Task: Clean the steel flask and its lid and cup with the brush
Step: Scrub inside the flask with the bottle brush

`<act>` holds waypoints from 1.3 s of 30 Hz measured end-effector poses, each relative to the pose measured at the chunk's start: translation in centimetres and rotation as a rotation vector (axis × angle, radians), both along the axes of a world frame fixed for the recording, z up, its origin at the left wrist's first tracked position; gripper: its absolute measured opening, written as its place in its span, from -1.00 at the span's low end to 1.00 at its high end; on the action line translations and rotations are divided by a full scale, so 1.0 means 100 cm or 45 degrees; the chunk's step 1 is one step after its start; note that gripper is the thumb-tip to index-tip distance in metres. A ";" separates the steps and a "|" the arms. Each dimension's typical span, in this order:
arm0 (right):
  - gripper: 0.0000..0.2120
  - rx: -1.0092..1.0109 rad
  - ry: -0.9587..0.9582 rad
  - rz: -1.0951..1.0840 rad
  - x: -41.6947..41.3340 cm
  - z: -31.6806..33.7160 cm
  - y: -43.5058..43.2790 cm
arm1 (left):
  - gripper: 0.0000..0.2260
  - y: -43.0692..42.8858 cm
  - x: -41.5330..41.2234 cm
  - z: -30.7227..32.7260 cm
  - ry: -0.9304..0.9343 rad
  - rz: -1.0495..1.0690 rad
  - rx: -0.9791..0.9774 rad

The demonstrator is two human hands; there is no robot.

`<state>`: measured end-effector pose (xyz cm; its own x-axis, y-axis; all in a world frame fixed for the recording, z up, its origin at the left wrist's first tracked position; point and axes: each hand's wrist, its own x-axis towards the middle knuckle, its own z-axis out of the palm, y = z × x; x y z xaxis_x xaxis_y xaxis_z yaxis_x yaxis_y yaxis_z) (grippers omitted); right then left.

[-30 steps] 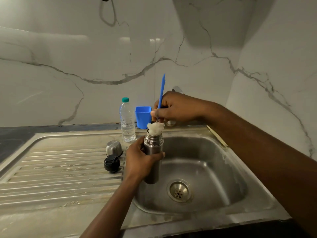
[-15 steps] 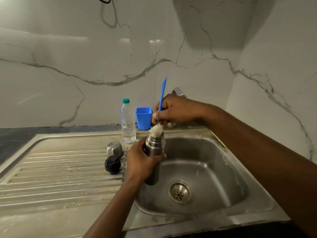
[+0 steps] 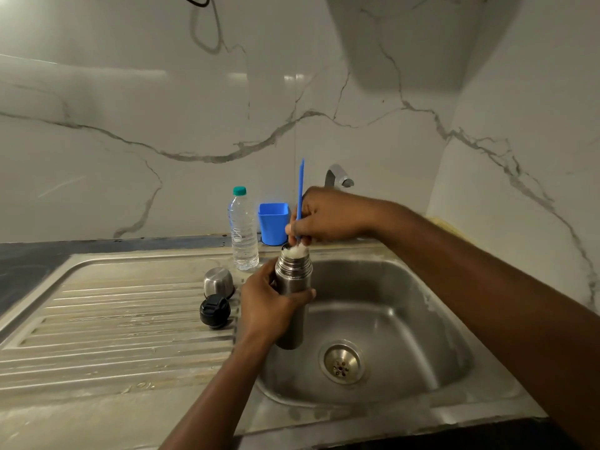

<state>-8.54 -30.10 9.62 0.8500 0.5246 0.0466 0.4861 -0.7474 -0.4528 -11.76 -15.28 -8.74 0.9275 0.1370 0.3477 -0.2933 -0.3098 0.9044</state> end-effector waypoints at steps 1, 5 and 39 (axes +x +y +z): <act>-0.76 -0.050 0.002 0.013 0.000 -0.007 0.002 | -0.44 0.000 0.000 0.000 0.000 0.002 -0.007; -0.73 -0.110 -0.035 0.037 -0.002 -0.005 0.000 | -0.44 0.000 0.001 -0.001 0.003 -0.002 -0.029; -0.59 -0.180 -0.482 -0.237 -0.017 -0.015 0.019 | -0.44 -0.007 -0.004 0.002 -0.034 0.046 -0.027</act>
<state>-10.24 -28.21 8.10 0.8674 0.3881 0.3114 0.4494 -0.8797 -0.1555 -12.18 -16.03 -8.52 0.9124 0.1777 0.3688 -0.3064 -0.3013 0.9030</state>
